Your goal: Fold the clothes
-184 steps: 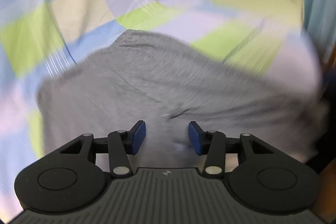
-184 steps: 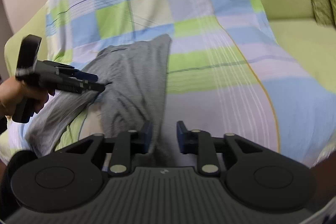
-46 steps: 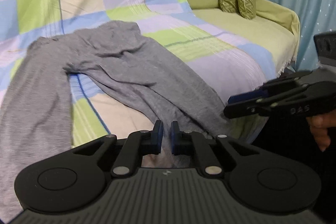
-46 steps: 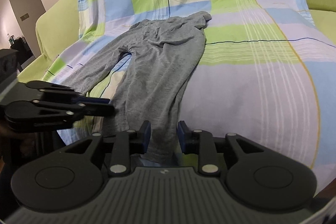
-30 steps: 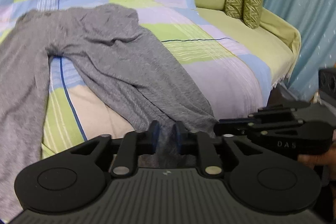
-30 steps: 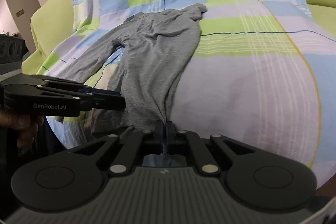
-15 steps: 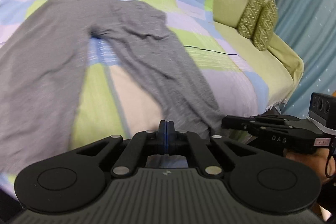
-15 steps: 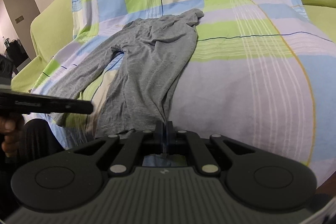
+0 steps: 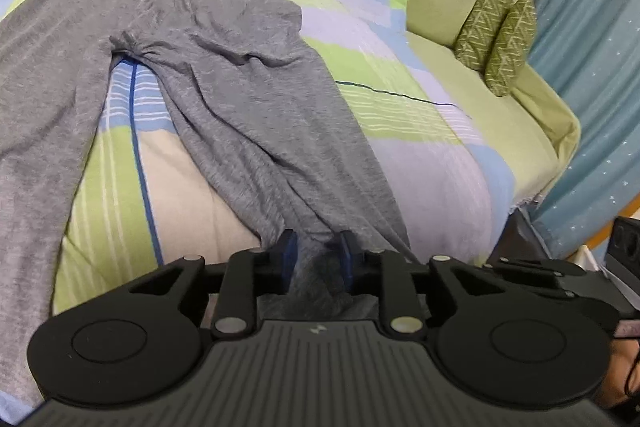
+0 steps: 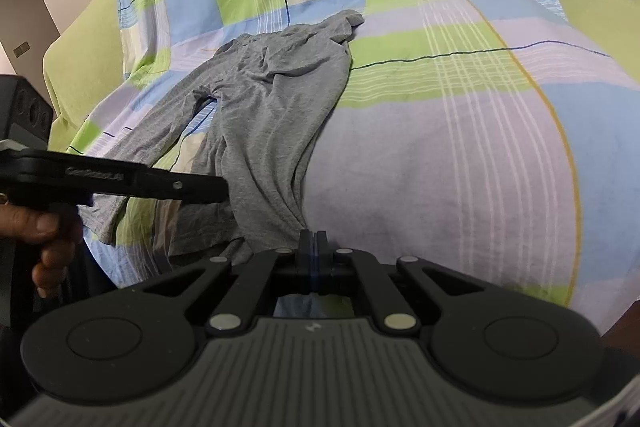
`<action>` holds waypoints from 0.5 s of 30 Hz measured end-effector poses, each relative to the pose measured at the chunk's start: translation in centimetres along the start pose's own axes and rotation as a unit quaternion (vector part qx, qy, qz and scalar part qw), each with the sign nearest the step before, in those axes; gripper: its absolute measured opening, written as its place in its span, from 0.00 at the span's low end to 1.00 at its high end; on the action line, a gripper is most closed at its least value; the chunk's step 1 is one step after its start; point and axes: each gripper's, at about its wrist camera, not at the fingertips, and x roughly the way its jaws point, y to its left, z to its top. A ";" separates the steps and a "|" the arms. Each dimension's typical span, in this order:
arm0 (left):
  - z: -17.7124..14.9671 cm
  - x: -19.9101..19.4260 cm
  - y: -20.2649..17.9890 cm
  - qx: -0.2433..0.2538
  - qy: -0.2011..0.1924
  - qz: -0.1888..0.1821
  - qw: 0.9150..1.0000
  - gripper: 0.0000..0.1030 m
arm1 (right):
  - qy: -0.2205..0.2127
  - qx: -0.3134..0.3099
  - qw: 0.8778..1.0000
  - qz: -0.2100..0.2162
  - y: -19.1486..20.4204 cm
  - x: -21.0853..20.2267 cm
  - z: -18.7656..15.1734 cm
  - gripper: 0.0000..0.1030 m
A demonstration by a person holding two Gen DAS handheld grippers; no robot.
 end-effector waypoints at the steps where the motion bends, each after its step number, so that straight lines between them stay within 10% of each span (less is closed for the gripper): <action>1: 0.0 0.0 0.0 0.003 -0.002 0.001 1.000 0.00 | 0.000 0.001 1.000 0.003 -0.1 0.1 0.0 0.00; 10: -1.9 -5.6 3.1 -0.034 -0.037 -0.001 0.999 0.00 | -0.013 -0.004 1.000 0.019 0.0 -0.6 0.0 0.06; 15: -2.2 -7.8 5.0 -0.054 -0.050 0.006 0.997 0.00 | 0.005 -0.053 0.998 0.031 1.8 -0.2 -0.2 0.26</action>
